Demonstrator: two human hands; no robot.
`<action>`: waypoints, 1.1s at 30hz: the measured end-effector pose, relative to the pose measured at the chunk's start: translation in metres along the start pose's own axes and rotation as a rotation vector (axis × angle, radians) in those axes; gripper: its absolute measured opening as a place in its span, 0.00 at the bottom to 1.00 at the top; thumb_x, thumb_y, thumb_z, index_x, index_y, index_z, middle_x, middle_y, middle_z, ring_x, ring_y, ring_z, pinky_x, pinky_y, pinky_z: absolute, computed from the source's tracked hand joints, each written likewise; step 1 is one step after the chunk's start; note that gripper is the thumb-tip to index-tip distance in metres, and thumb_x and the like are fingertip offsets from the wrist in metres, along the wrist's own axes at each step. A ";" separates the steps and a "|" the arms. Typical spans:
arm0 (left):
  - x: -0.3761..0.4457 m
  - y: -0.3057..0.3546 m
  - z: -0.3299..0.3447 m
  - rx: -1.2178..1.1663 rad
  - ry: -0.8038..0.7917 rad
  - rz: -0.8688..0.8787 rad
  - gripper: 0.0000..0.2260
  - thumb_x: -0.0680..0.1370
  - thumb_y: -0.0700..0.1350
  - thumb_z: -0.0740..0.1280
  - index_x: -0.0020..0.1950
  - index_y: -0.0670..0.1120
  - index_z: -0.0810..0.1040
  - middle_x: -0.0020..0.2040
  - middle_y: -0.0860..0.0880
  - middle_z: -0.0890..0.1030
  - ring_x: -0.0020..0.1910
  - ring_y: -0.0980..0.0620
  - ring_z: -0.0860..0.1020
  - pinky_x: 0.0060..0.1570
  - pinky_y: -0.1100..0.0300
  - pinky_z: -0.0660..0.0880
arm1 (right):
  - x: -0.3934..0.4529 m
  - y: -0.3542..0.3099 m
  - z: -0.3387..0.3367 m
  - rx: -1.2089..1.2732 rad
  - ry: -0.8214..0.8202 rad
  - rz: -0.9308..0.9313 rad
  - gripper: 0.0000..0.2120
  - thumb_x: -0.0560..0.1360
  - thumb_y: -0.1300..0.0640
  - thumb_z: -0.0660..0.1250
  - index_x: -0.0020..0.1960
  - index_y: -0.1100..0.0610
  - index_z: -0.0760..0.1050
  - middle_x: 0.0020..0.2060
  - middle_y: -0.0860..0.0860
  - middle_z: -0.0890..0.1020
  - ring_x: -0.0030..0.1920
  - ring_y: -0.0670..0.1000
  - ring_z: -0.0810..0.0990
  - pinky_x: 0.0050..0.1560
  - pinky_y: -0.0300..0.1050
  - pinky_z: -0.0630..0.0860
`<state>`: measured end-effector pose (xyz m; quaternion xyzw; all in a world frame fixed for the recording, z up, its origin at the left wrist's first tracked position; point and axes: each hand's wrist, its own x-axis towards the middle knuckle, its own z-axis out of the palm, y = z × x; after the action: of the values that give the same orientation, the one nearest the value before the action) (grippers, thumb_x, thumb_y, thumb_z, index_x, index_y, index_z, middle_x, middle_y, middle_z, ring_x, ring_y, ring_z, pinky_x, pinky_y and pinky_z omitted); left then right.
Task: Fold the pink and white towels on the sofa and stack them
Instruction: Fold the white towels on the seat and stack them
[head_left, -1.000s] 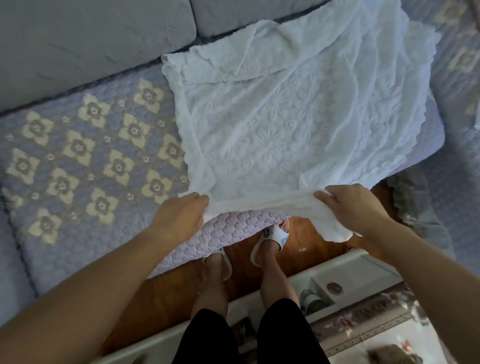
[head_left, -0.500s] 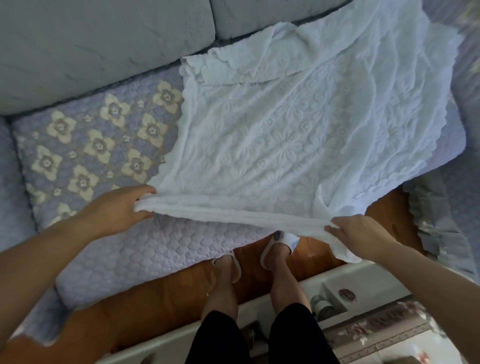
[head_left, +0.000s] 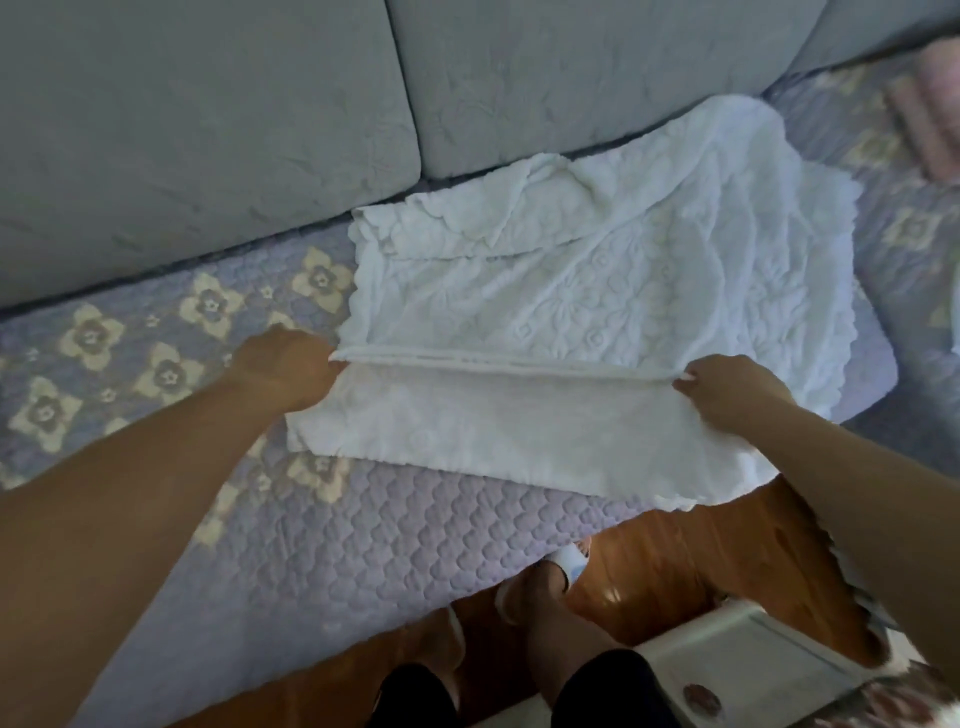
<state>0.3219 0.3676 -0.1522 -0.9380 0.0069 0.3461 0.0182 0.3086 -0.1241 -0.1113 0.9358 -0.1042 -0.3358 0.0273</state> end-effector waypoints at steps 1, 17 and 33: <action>0.009 0.004 -0.002 0.056 0.036 -0.004 0.26 0.82 0.63 0.49 0.62 0.50 0.79 0.59 0.45 0.78 0.57 0.44 0.75 0.50 0.53 0.70 | 0.007 0.000 0.001 0.003 0.025 0.010 0.18 0.83 0.43 0.57 0.38 0.48 0.72 0.39 0.49 0.78 0.42 0.53 0.78 0.45 0.51 0.77; 0.099 0.128 -0.002 0.226 0.561 0.269 0.19 0.71 0.40 0.70 0.61 0.42 0.74 0.63 0.38 0.72 0.62 0.35 0.70 0.63 0.42 0.64 | 0.142 0.011 0.022 0.185 -0.119 -0.022 0.11 0.79 0.43 0.64 0.44 0.49 0.76 0.37 0.48 0.74 0.41 0.56 0.75 0.42 0.47 0.73; 0.117 0.192 0.018 0.103 0.458 0.561 0.08 0.80 0.44 0.64 0.43 0.46 0.80 0.36 0.48 0.77 0.37 0.47 0.75 0.40 0.52 0.73 | 0.141 0.007 0.028 0.171 -0.051 -0.018 0.11 0.80 0.45 0.63 0.45 0.49 0.77 0.40 0.50 0.77 0.44 0.58 0.80 0.42 0.47 0.73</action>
<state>0.3942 0.1760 -0.2477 -0.9507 0.2851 0.1179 -0.0323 0.3959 -0.1602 -0.2202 0.9268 -0.1246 -0.3495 -0.0584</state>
